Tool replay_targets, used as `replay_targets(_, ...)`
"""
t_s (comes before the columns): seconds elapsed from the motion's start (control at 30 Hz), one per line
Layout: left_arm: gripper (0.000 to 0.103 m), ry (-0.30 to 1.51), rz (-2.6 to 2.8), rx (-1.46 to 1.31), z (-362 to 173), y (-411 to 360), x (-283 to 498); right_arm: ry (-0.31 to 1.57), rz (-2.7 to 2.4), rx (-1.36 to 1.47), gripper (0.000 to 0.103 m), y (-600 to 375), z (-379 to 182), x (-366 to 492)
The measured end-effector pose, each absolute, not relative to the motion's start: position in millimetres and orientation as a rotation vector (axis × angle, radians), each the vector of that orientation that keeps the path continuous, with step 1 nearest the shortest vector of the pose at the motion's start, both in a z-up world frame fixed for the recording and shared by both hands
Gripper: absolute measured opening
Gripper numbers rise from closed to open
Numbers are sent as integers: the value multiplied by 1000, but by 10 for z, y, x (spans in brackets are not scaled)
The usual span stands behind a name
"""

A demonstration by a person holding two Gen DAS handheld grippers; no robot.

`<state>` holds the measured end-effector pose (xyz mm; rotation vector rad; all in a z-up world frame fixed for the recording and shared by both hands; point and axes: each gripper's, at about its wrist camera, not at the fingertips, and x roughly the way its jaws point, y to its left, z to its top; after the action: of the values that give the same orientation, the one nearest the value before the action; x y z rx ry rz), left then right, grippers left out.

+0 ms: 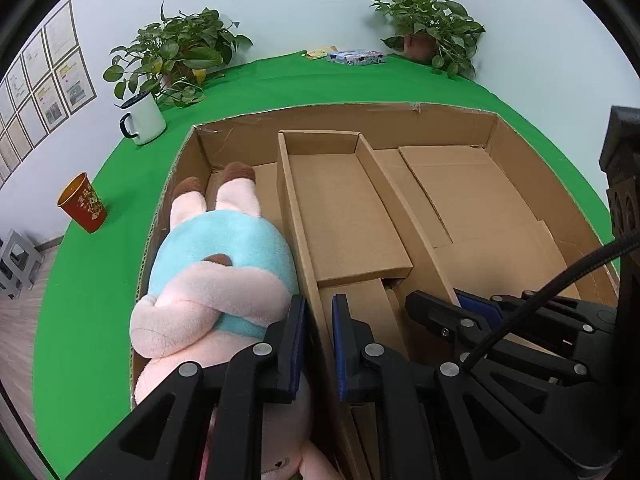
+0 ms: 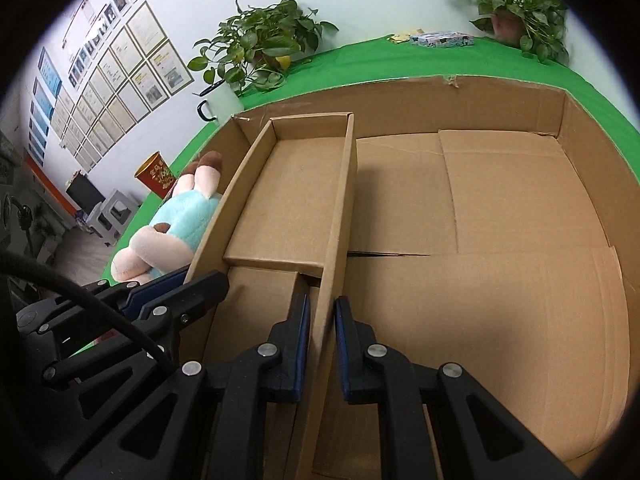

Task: Organize objects
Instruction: 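Lower the cardboard insert into the box beside the pig and release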

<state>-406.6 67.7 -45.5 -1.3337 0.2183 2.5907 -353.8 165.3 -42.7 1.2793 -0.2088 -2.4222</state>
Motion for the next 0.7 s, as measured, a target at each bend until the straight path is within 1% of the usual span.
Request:
replay_targets(0.07,12,198,2580,-1320,-400,647,-4027,-185,-2414,1282,12,1638,-452,-3558)
replay_targets(0.13,12,186,2586,-1312,-328,606,-3956,-121,-2424,1316,14,1588,-496,-3566)
replay_targets(0.27,12,153,2605,-1286,-200,423,-3859,-44,-2440,1296,15,1523,-467,-3534)
replay_targets(0.37,13,114,2623,-1249,-91,277,-3752,-69,-2427,1287,17,1558,-455,-3537)
replay_targets(0.4,17,105,2637,-1233,-54,229,-3706,-75,-2426,1278,18,1575,-441,-3527)
replay_targets(0.43,24,97,2649,-1215,-24,194,-3663,-76,-2422,1267,21,1575,-428,-3516)
replay_targets(0.47,28,85,2660,-1195,9,154,-3624,-76,-2422,1258,24,1580,-409,-3506)
replay_targets(0.5,34,74,2668,-1183,33,124,-3587,-61,-2441,1238,32,1579,-360,-3479)
replay_targets(0.53,35,69,2673,-1175,52,100,-3556,-51,-2460,1222,40,1590,-323,-3455)
replay_targets(0.57,35,67,2677,-1167,70,83,-3523,-45,-2478,1202,44,1605,-285,-3422)
replay_targets(0.6,35,69,2681,-1159,83,70,-3486,-47,-2495,1177,53,1625,-234,-3381)
replay_targets(0.63,35,74,2688,-1150,94,64,-3450,-54,-2514,1152,65,1661,-180,-3323)
replay_targets(0.7,36,95,2714,-1116,124,59,-3348,-80,-2526,1118,76,1709,-113,-3229)
